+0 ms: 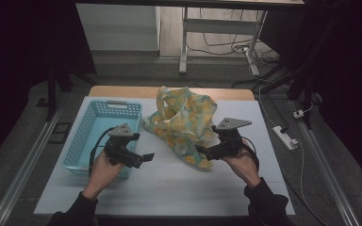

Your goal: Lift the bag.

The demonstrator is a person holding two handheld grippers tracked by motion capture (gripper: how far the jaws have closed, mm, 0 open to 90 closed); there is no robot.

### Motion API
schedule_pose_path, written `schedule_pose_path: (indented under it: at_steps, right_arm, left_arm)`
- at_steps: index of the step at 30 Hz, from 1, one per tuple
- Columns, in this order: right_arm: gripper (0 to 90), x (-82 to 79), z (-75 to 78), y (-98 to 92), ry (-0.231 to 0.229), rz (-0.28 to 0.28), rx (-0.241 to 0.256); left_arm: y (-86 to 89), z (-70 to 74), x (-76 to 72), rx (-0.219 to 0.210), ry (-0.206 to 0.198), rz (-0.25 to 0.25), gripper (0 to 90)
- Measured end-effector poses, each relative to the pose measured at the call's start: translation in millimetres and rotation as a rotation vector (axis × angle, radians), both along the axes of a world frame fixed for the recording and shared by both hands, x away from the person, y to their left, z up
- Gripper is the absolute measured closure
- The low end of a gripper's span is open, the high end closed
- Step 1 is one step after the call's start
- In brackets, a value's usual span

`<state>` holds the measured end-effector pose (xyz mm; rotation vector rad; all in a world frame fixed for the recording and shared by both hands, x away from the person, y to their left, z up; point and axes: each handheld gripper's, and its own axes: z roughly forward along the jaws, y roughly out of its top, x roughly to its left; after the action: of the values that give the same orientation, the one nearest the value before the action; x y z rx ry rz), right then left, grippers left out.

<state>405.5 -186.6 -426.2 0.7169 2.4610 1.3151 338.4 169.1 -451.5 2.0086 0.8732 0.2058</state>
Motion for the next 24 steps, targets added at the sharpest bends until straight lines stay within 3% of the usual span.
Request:
schedule_pose_path:
  at_steps: [24]
  right_arm:
    - [0.5, -36.9, -18.2, -38.5, 0.006, -0.040, -0.013]
  left_arm:
    - [55.5, -23.5, -60.4, -0.039, 0.046, 0.125, 0.0]
